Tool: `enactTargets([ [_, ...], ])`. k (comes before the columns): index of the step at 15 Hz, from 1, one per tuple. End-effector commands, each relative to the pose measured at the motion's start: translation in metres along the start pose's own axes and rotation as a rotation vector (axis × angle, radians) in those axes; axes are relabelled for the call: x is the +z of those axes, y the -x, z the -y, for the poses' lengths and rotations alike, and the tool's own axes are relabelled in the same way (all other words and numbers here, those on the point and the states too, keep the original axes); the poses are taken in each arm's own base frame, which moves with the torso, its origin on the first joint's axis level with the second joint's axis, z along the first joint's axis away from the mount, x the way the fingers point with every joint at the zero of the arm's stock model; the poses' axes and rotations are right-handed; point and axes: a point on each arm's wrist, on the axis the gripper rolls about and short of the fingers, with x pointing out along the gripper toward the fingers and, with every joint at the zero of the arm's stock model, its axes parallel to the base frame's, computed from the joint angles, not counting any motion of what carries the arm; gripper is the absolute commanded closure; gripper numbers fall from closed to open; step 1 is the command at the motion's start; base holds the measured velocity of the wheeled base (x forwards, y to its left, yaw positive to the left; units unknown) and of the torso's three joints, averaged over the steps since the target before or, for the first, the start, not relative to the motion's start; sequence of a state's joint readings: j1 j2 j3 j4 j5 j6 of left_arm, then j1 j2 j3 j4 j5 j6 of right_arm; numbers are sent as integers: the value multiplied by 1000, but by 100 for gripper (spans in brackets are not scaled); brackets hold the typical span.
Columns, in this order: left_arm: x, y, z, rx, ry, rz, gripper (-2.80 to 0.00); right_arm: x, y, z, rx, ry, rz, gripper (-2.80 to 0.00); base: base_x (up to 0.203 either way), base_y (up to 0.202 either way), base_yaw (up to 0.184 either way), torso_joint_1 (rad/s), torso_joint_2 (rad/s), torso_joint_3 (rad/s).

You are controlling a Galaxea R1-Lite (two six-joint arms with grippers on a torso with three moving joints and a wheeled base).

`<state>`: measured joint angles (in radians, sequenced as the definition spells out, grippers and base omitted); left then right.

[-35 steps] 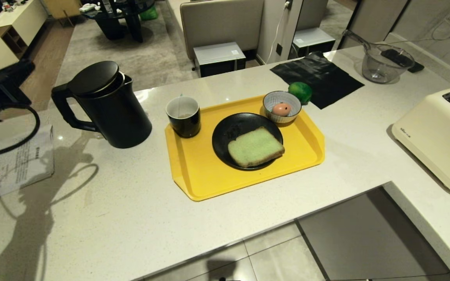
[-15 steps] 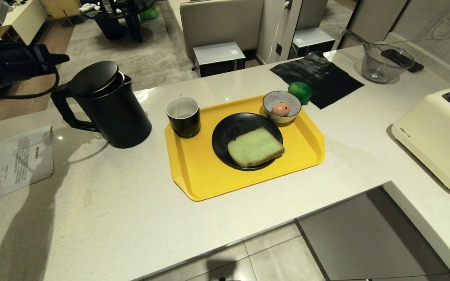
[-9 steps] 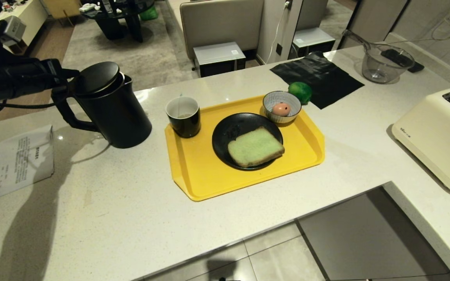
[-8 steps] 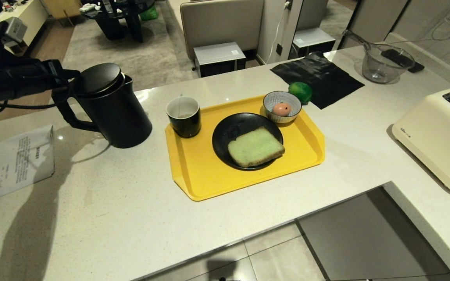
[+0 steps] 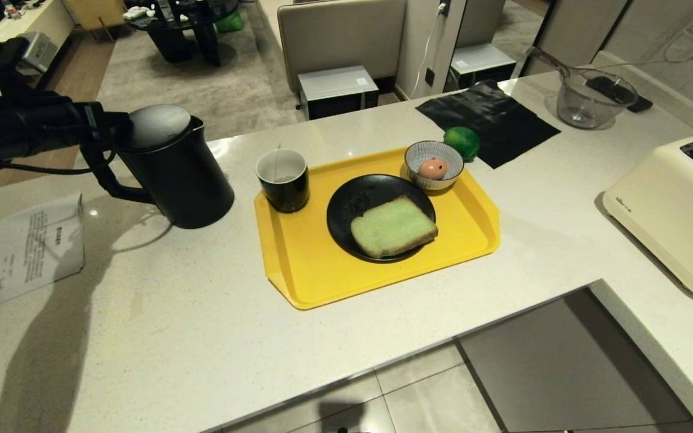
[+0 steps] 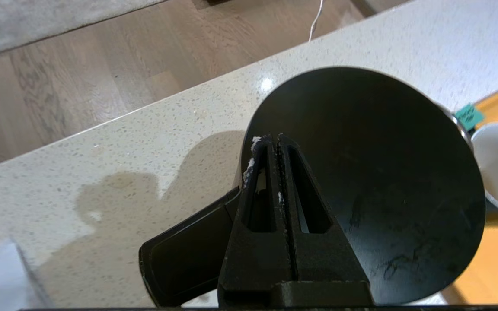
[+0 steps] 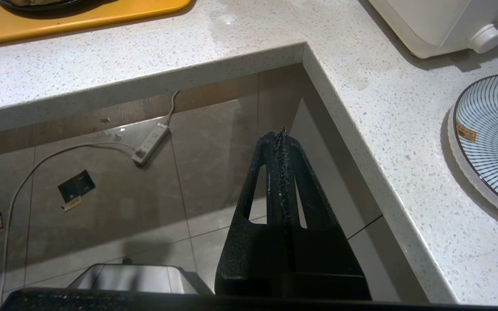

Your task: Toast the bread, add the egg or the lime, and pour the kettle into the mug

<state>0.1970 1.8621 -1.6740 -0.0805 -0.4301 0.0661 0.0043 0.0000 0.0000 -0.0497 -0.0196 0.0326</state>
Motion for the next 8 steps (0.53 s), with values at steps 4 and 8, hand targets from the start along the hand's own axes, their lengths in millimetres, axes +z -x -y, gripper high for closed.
enactTargets([
  [4,-9,-9,3,-15,-37,-43,0,-5,-1,0,-1,0,-20,0,0,0,0,0,0,0],
  [8,-7,-11,3,-10,-62,-34,0,-5,-1,0,-1,0,-21,0,0,0,0,0,0,0],
])
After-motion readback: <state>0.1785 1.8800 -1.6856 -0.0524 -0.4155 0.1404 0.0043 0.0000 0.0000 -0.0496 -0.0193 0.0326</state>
